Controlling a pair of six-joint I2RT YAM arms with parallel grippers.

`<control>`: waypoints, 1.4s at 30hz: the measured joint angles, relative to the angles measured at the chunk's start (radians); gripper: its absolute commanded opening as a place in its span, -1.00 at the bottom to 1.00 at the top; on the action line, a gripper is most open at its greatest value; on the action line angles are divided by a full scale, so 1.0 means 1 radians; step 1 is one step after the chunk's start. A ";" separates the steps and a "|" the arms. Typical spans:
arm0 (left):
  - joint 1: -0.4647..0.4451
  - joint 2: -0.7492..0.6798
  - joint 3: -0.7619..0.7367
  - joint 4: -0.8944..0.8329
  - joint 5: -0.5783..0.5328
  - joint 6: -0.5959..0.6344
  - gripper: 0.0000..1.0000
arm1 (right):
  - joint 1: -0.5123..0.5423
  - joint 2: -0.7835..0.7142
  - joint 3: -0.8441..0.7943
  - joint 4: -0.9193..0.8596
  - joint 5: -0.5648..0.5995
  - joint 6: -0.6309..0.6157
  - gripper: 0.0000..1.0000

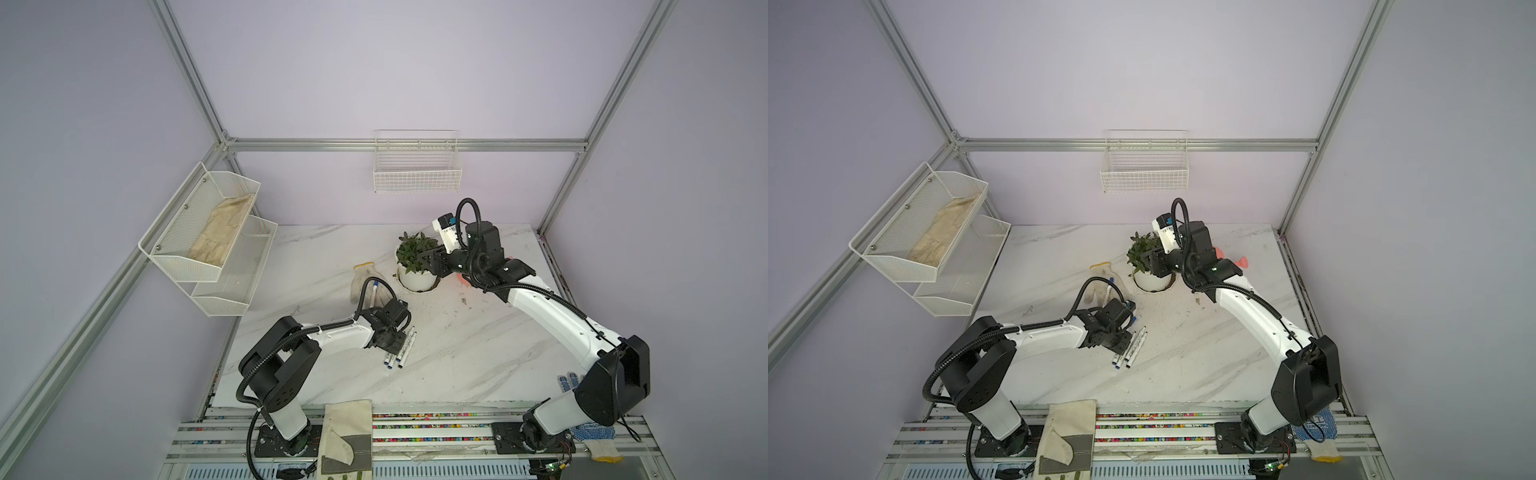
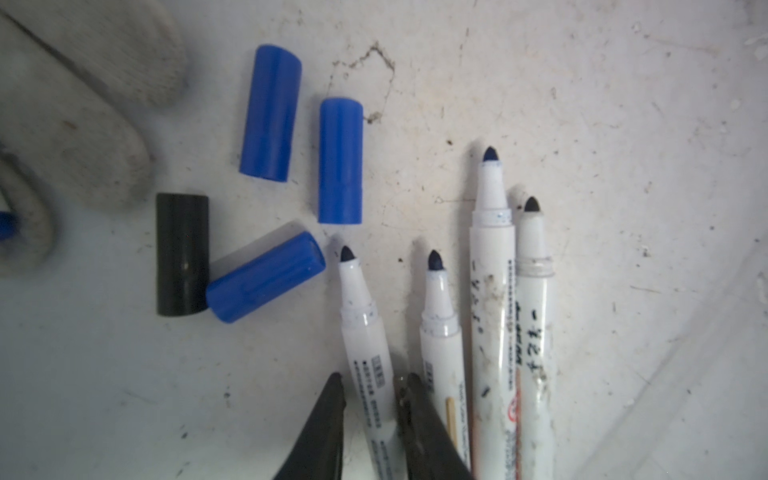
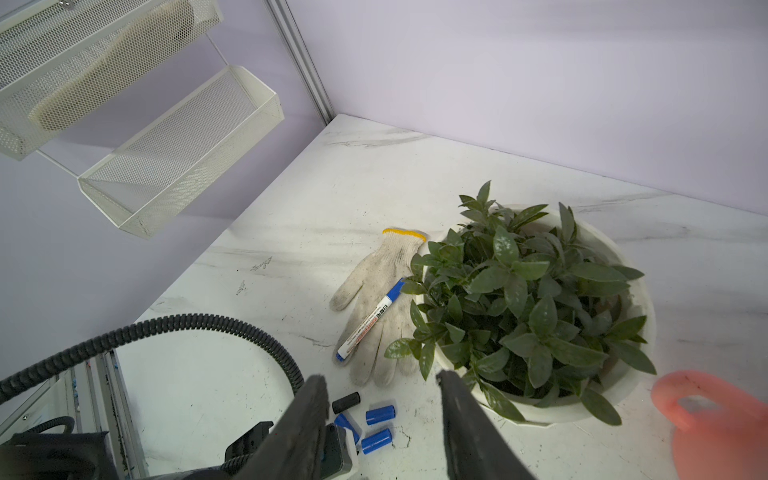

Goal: Insert the pens into the pen caps
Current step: 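Grasp another white marker with the left gripper and lift it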

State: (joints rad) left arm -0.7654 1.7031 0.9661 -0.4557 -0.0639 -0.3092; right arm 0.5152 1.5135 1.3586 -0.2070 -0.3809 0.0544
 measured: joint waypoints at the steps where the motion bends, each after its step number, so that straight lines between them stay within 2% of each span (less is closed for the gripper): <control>1: 0.003 0.011 0.019 -0.019 0.008 0.008 -0.48 | 0.000 0.000 0.000 0.000 0.000 0.000 -0.06; 7: 0.022 0.091 0.138 -0.125 0.057 0.045 -0.52 | 0.000 0.000 0.000 -0.008 0.014 0.000 -0.06; 20: 0.031 0.112 0.175 -0.169 0.068 0.068 -0.98 | 0.000 -0.016 0.000 -0.014 0.075 -0.010 -0.06; 27: 0.033 0.087 0.175 -0.209 0.111 0.121 -1.00 | 0.000 -0.019 0.000 -0.014 0.080 -0.016 -0.06; 31: 0.056 0.013 0.176 -0.207 0.177 0.134 -1.00 | 0.000 -0.034 0.000 -0.015 0.086 -0.019 -0.04; 37: 0.171 -0.115 0.185 -0.055 0.256 0.073 -1.00 | 0.000 -0.053 0.000 -0.014 0.083 -0.020 -0.03; 42: 0.273 -0.169 0.185 0.204 0.296 -0.066 -1.00 | 0.000 -0.053 0.000 -0.014 0.018 -0.025 -0.01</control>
State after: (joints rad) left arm -0.4927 1.5337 1.1515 -0.2516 0.2321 -0.3748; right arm 0.5148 1.4609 1.3586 -0.2214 -0.3626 0.0296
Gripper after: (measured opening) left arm 0.115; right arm 0.493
